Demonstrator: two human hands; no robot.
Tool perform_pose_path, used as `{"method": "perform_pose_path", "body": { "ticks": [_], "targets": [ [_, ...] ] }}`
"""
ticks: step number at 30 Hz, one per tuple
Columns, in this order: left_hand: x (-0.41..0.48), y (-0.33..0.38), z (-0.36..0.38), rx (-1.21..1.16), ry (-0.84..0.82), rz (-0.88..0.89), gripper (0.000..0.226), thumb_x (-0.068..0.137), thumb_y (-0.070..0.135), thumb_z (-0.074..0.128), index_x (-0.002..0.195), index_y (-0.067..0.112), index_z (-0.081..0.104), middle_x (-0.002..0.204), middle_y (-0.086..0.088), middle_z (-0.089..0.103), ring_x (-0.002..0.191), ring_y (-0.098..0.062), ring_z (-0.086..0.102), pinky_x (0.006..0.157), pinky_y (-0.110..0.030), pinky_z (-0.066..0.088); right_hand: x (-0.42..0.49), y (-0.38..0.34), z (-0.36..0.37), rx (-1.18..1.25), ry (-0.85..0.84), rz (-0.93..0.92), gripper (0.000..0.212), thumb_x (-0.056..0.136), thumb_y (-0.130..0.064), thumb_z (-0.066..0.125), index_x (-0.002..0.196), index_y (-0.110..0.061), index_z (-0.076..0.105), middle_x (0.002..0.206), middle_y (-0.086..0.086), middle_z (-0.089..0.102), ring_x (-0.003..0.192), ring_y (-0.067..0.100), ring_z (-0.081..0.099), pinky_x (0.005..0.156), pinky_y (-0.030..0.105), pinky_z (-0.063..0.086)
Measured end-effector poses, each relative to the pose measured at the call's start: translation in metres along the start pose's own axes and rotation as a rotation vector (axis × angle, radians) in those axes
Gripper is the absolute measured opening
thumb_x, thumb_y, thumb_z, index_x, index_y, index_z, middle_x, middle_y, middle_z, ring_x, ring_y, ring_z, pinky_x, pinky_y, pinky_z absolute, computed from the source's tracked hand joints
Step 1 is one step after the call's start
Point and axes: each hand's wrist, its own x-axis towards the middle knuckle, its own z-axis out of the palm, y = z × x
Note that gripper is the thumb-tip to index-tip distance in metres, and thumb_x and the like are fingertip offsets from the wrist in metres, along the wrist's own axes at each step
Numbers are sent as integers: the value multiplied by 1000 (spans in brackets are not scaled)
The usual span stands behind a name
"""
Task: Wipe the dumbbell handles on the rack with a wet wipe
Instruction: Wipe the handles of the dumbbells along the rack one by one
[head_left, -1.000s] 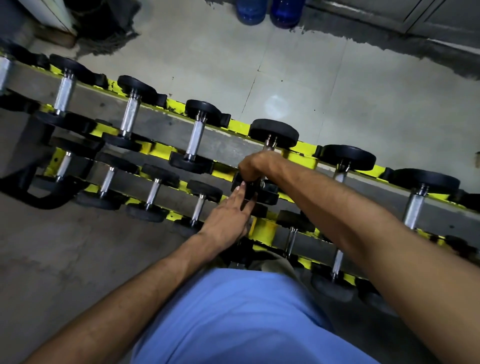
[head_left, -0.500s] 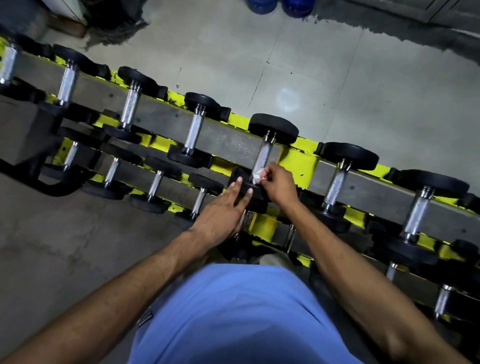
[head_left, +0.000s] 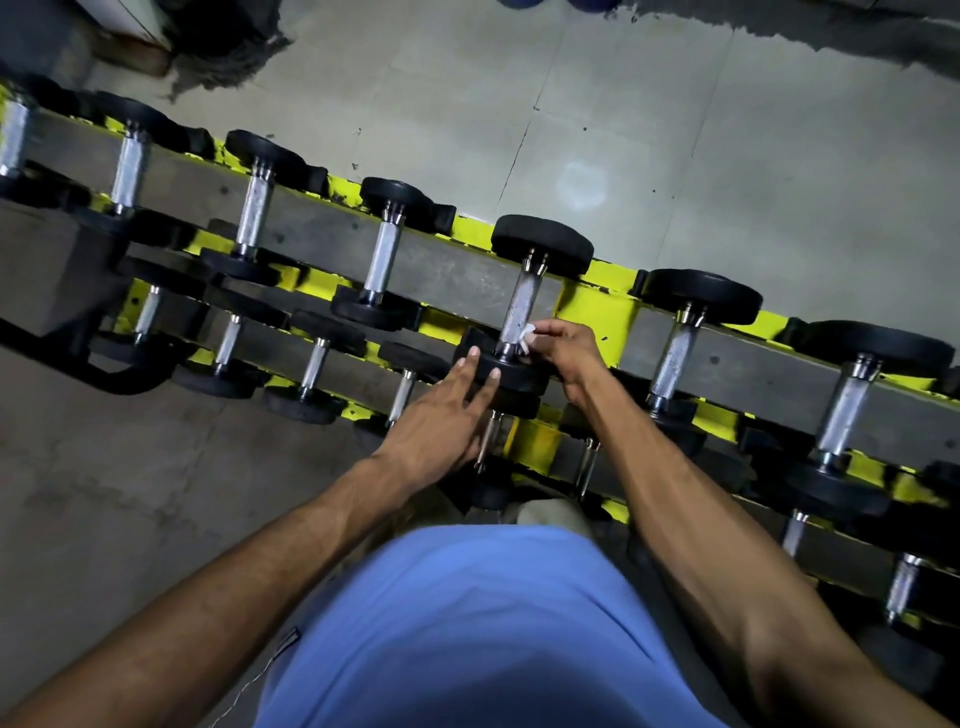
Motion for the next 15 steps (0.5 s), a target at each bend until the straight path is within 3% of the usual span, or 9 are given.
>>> {"method": "perform_pose_path", "body": {
  "ticks": [5, 9, 11, 15],
  "targets": [
    [4, -9, -5, 12, -6, 38, 88, 101, 22, 55, 168, 13, -2, 170, -24, -20, 162, -33, 2, 125, -43, 30, 42, -39, 10, 280, 222, -82, 17, 84, 9, 72, 91, -5, 66, 79, 9, 70, 64, 17, 64, 66, 37, 61],
    [1, -9, -4, -1, -34, 55, 84, 102, 23, 51, 168, 13, 0, 171, -25, -18, 162, -34, 6, 126, -44, 31, 5, 2, 12, -9, 247, -47, 21, 82, -2, 78, 103, -2, 74, 88, 9, 73, 68, 13, 63, 65, 23, 54],
    [3, -11, -7, -8, -29, 61, 83, 102, 22, 51, 168, 14, 1, 171, -25, -17, 162, -34, 6, 125, -44, 31, -2, 8, 14, -113, 254, -48, 17, 82, -3, 79, 97, -7, 75, 89, 8, 74, 70, 12, 64, 67, 21, 54],
    [5, -16, -11, 22, -33, 88, 85, 101, 21, 52, 168, 13, 0, 170, -27, -17, 162, -34, 7, 125, -42, 29, 42, -33, 17, -1, 352, -105, 13, 80, -1, 79, 87, -11, 73, 84, 13, 72, 70, 22, 64, 71, 39, 58]
  ]
}}
